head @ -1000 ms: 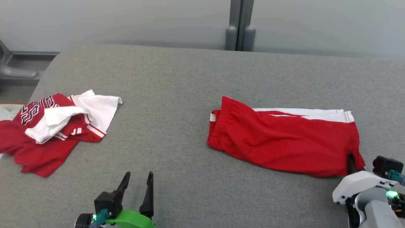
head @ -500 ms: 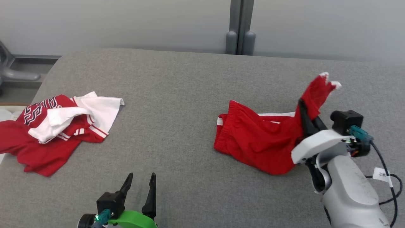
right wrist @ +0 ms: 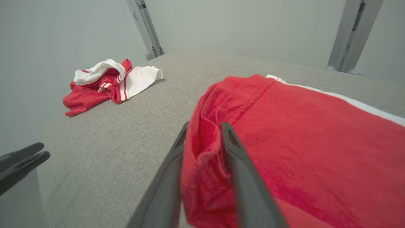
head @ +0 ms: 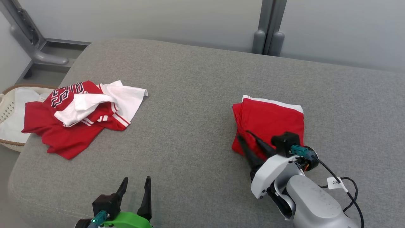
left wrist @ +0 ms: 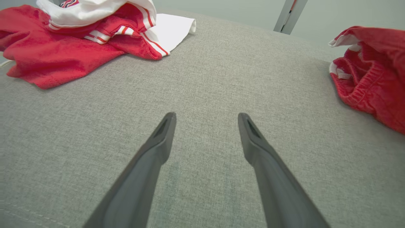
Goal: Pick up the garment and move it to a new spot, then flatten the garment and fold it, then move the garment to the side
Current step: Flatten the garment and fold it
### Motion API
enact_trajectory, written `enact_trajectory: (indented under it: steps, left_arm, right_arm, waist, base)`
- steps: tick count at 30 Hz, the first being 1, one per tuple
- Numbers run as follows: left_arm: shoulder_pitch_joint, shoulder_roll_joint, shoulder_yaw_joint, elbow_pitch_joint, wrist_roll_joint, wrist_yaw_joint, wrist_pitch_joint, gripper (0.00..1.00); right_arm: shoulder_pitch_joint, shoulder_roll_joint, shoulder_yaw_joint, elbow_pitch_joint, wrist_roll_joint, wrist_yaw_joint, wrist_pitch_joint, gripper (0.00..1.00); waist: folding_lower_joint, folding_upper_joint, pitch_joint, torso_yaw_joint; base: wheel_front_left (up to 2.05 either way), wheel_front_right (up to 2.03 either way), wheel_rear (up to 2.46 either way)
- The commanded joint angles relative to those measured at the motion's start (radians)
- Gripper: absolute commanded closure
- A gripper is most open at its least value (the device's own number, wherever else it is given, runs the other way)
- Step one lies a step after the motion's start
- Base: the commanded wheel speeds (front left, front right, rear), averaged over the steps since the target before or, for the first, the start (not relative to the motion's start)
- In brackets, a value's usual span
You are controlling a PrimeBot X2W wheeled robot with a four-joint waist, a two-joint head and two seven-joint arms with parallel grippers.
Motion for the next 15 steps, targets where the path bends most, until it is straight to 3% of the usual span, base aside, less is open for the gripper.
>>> enact_trajectory:
  steps: [1,7,15]
  left_arm:
    - [-0.007,0.003,0.009,0.0,0.012,0.004,0.0,0.0]
    - [-0.015,0.002,0.037,-0.018,0.058,0.01,0.0,0.0]
    - [-0.009,0.003,0.074,-0.045,0.163,0.006,0.0,0.0]
  right_arm:
    - [0.011,-0.005,0.014,-0.005,0.011,-0.002,0.0,0.0]
    - [0.049,-0.007,0.005,-0.079,-0.007,-0.002,0.0,0.0]
    - [0.176,-0.005,-0.261,-0.174,-0.151,-0.002,0.0,0.0]
  waist:
    - [0.0,0.0,-0.001,-0.005]
    - [0.0,0.0,-0.013,-0.058]
    - [0.0,0.0,-0.046,-0.157]
  base:
    - [0.0,0.0,0.0]
    - [0.0,0.0,0.0]
    - [0.0,0.0,0.0]
